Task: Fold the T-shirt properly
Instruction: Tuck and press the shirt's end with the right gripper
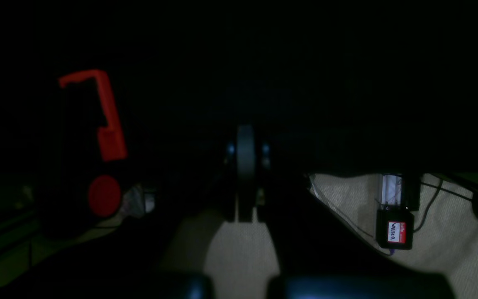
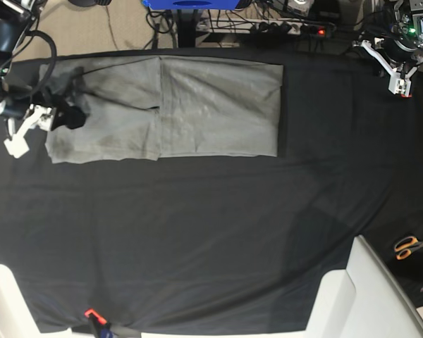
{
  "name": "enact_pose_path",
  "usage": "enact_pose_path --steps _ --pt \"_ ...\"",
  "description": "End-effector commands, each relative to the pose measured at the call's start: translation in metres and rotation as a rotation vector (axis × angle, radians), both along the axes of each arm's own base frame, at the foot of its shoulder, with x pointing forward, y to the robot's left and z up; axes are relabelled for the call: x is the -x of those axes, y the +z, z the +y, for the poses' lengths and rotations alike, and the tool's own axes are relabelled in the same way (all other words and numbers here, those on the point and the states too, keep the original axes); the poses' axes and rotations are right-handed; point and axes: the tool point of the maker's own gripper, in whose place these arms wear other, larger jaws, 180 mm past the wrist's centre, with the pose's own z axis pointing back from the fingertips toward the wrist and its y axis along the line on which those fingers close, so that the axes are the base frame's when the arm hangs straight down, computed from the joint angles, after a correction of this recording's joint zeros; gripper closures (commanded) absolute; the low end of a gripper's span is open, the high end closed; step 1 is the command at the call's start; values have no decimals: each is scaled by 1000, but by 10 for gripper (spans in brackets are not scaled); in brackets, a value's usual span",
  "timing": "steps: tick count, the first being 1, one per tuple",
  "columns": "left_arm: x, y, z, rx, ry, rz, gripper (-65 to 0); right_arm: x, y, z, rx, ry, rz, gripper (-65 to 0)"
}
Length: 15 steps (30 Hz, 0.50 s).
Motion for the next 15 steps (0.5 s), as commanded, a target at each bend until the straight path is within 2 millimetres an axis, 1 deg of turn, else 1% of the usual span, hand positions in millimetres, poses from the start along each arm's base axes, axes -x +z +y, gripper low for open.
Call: enact_pose_path --steps 1,5,7,8,9,11,15 --pt "-4 7 7 -19 -7 -19 0 49 -24 15 34 123 200 -597" --pt "-4 7 6 -18 -6 -19 0 47 -26 27 24 144 192 -597" --pt "-4 7 6 -18 -6 -19 0 44 -27 28 26 138 180 -581" --pt "-4 7 6 -17 -5 -18 0 44 -27 28 26 136 177 -551" --pt "-4 7 6 -17 -5 -18 0 43 -27 28 26 134 175 -507" --pt "-4 7 6 -17 -5 -18 0 42 -27 28 27 130 170 -402" --pt "-4 7 6 -17 -5 -18 0 36 -27 26 33 107 140 -215"
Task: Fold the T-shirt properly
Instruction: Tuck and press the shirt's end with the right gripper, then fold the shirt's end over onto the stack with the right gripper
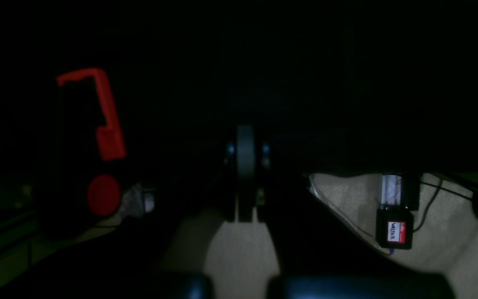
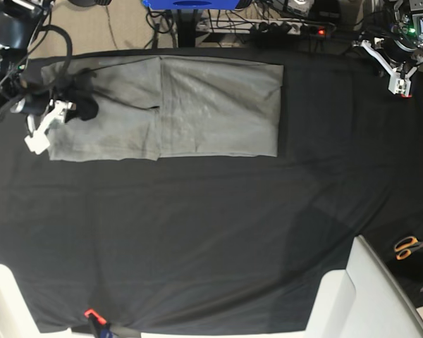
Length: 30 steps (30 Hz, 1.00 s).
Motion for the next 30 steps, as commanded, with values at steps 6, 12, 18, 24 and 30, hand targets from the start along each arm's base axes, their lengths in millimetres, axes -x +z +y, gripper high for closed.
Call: enact_pose_path --steps 6,12,18,24,30 --pt "-4 7 7 -18 -6 -18 0 22 -11 -15 73 36 84 -12" --pt "-4 7 7 -18 -6 -20 0 10 2 -21 122 41 9 -6" --pt "-4 7 6 -18 -6 -21 0 -11 30 -17 181 71 -115 -6" --pt "-5 5 -1 -2 2 -31 0 -35 62 -18 253 53 -200 -6" --pt "-5 5 -2 0 2 -32 0 -40 86 24 255 -10 -170 -6"
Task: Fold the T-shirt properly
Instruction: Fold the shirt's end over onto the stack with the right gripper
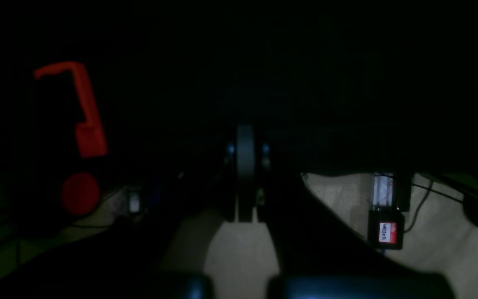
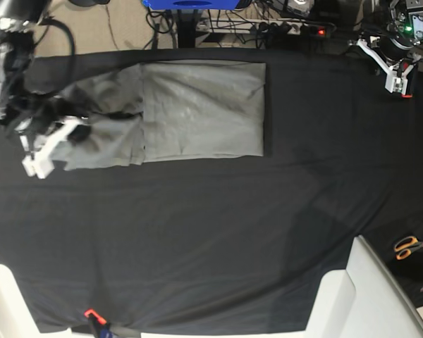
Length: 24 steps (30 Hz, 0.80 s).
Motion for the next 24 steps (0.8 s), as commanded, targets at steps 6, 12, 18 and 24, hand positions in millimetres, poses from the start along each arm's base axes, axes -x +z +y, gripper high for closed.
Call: enact_pose_path --steps 6,12,18,24 --pt "-7 9 6 -18 -8 -30 0 -4 8 56 -64 -39 37 -5" --pt "-7 9 6 -18 -8 -30 0 0 13 93 -67 -30 63 -5" --pt "-7 9 6 -18 -8 -31 0 11 20 130 -81 6 98 -5" --pt "-16 10 6 -16 -5 -47 0 12 21 149 -81 13 125 -5"
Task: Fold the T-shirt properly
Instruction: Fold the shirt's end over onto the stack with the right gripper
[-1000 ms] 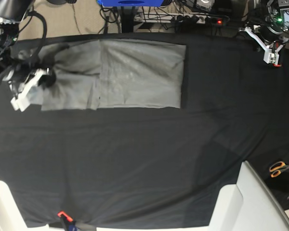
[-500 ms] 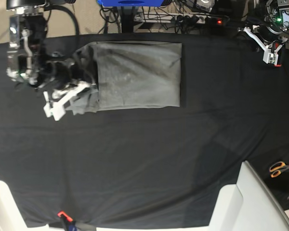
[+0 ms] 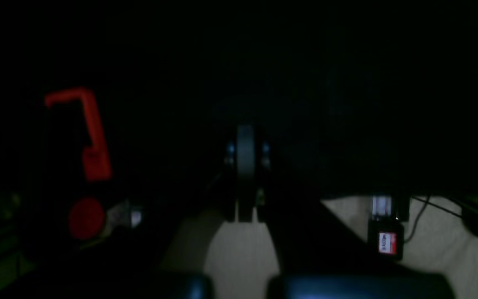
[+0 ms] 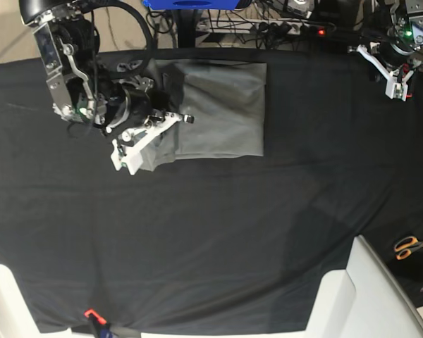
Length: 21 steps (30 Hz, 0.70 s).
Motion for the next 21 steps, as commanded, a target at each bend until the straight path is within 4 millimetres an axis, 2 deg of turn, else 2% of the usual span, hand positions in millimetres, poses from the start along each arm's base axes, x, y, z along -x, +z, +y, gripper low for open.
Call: enact_pose_path --steps 1,7,17,21 --pt "-5 8 6 -21 -9 -22 0 -7 10 8 -27 4 -23 -5" --pt "-6 9 5 -20 -9 -26 0 -13 12 9 -24 -4 -27 -5" --pt "-6 9 5 -20 -9 -26 0 -14 -24 -5 42 -89 53 -6" --pt "-6 9 5 -20 -9 -26 0 -13 -26 -7 44 -114 67 -8"
